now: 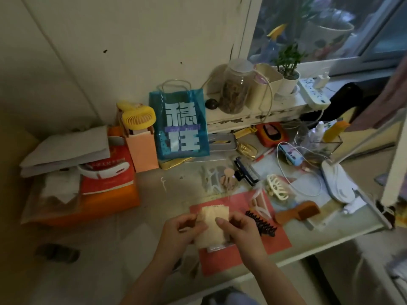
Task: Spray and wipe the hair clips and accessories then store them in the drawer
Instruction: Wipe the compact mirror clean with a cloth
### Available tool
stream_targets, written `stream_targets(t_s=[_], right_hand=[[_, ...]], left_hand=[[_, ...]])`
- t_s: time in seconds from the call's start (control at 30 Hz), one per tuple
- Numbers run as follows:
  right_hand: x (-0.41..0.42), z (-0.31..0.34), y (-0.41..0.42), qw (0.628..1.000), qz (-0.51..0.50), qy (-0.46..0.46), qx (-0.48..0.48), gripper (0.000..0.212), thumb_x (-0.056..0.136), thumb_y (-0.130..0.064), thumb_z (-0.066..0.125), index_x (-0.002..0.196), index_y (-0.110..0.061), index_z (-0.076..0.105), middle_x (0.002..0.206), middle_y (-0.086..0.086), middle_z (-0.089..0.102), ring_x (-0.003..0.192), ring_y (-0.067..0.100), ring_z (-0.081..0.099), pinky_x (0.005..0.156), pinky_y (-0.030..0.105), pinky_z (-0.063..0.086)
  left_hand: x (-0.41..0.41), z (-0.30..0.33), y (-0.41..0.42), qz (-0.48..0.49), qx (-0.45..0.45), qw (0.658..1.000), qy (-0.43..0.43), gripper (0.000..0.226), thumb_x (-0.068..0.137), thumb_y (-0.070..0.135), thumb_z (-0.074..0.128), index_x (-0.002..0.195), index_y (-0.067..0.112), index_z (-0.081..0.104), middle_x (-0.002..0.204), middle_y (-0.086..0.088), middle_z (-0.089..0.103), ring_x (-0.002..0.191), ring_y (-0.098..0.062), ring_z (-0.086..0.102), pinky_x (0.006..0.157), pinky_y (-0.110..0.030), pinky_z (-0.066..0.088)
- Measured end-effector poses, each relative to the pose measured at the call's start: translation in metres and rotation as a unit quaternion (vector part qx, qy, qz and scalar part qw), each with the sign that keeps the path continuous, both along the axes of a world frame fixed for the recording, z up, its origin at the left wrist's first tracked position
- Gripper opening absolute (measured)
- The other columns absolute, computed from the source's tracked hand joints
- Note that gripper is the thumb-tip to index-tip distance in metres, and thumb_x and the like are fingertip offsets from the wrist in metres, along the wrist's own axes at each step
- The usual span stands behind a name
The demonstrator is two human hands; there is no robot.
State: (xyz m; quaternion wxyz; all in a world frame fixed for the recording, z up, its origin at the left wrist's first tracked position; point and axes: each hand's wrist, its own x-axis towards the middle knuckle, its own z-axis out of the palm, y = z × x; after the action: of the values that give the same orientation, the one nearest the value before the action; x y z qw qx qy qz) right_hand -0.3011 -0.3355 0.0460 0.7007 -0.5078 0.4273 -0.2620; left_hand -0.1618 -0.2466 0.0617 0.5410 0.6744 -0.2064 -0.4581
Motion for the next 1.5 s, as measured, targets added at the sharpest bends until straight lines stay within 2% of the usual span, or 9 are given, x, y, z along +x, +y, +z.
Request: stream_targets(t_s=[0.07, 0.17, 0.43, 0.6, 0.8, 0.97, 1.17, 1.37, 1.5], right_hand=[[-0.015, 0.0, -0.031, 1.0, 0.012, -0.001, 0.018, 0.037, 0.073, -0.021, 0.076, 0.081, 0.011, 0.059, 0.07, 0.02, 0.056, 0.063, 0.027, 0.052, 0.058, 0.037, 0.045], [-0.032, 0.002, -0.071, 0.998, 0.062, 0.0, 0.028, 0.012, 0.082, -0.005, 0.066, 0.092, 0.003, 0.067, 0.085, 0.018, 0.07, 0.075, 0.03, 0.067, 0.062, 0.033, 0.054], [-0.061, -0.013, -0.118, 0.992, 0.119, 0.04, 0.014, 0.008, 0.084, -0.005, 0.064, 0.089, -0.005, 0.07, 0.087, 0.015, 0.072, 0.082, 0.028, 0.069, 0.073, 0.04, 0.055], [-0.068, -0.028, -0.122, 0.99, 0.119, 0.072, 0.026, 0.009, 0.085, -0.009, 0.063, 0.091, -0.003, 0.067, 0.091, 0.024, 0.068, 0.089, 0.042, 0.064, 0.077, 0.055, 0.052], [-0.079, -0.04, -0.116, 0.987, 0.114, 0.114, 0.028, 0.005, 0.084, -0.007, 0.065, 0.084, -0.003, 0.069, 0.098, 0.027, 0.064, 0.091, 0.041, 0.064, 0.074, 0.048, 0.054], [-0.093, -0.043, -0.111, 0.983, 0.087, 0.149, 0.057, 0.006, 0.084, -0.009, 0.066, 0.086, -0.012, 0.071, 0.104, 0.013, 0.069, 0.087, 0.028, 0.068, 0.066, 0.036, 0.057], [-0.1, -0.044, -0.1, 0.978, 0.065, 0.188, 0.065, 0.007, 0.084, -0.006, 0.064, 0.09, -0.004, 0.069, 0.09, 0.019, 0.07, 0.086, 0.036, 0.067, 0.072, 0.047, 0.055], [-0.101, -0.043, -0.094, 0.977, 0.05, 0.192, 0.076, 0.009, 0.084, -0.005, 0.064, 0.092, -0.004, 0.068, 0.09, 0.016, 0.072, 0.084, 0.032, 0.069, 0.073, 0.044, 0.057], [-0.101, -0.041, -0.092, 0.978, 0.041, 0.191, 0.078, 0.009, 0.084, -0.006, 0.064, 0.092, -0.004, 0.068, 0.09, 0.016, 0.072, 0.086, 0.032, 0.069, 0.075, 0.048, 0.057]], left_hand=[[-0.02, 0.0, -0.026, 0.033, -0.004, 0.999, 0.001, 0.01, 0.076, 0.006, 0.072, 0.083, 0.012, 0.076, 0.08, -0.004, 0.074, 0.075, -0.014, 0.069, 0.063, -0.028, 0.056], [-0.044, -0.001, -0.06, 0.06, 0.001, 0.998, -0.013, 0.01, 0.075, 0.007, 0.073, 0.081, 0.015, 0.075, 0.076, 0.004, 0.074, 0.07, -0.005, 0.068, 0.061, -0.02, 0.054], [-0.08, -0.013, -0.096, 0.08, 0.062, 0.992, -0.075, 0.017, 0.075, 0.014, 0.075, 0.092, 0.016, 0.072, 0.088, 0.001, 0.07, 0.084, -0.013, 0.065, 0.069, -0.018, 0.055], [-0.077, -0.032, -0.084, 0.086, 0.095, 0.989, -0.071, 0.031, 0.072, 0.014, 0.078, 0.101, 0.019, 0.067, 0.094, 0.001, 0.068, 0.087, -0.012, 0.066, 0.072, -0.022, 0.057], [-0.056, -0.083, -0.057, -0.01, 0.16, 0.975, -0.155, 0.063, 0.064, 0.022, 0.084, 0.121, 0.026, 0.057, 0.116, 0.01, 0.054, 0.109, -0.007, 0.053, 0.085, -0.014, 0.041], [-0.046, -0.119, -0.042, -0.147, 0.237, 0.928, -0.248, 0.095, 0.059, 0.032, 0.086, 0.14, 0.029, 0.036, 0.128, 0.006, 0.036, 0.119, -0.009, 0.035, 0.101, -0.025, 0.03], [-0.04, -0.15, -0.032, -0.205, 0.278, 0.876, -0.337, 0.089, 0.063, 0.042, 0.08, 0.139, 0.036, 0.035, 0.137, 0.004, 0.026, 0.126, -0.018, 0.022, 0.11, -0.033, 0.02], [-0.039, -0.159, -0.029, -0.16, 0.212, 0.904, -0.335, 0.069, 0.066, 0.035, 0.078, 0.128, 0.033, 0.047, 0.124, 0.009, 0.04, 0.119, -0.013, 0.03, 0.096, -0.024, 0.022], [-0.041, -0.149, -0.029, -0.137, 0.17, 0.944, -0.249, 0.063, 0.064, 0.028, 0.079, 0.119, 0.037, 0.048, 0.119, 0.018, 0.046, 0.114, -0.005, 0.04, 0.094, -0.024, 0.032]])
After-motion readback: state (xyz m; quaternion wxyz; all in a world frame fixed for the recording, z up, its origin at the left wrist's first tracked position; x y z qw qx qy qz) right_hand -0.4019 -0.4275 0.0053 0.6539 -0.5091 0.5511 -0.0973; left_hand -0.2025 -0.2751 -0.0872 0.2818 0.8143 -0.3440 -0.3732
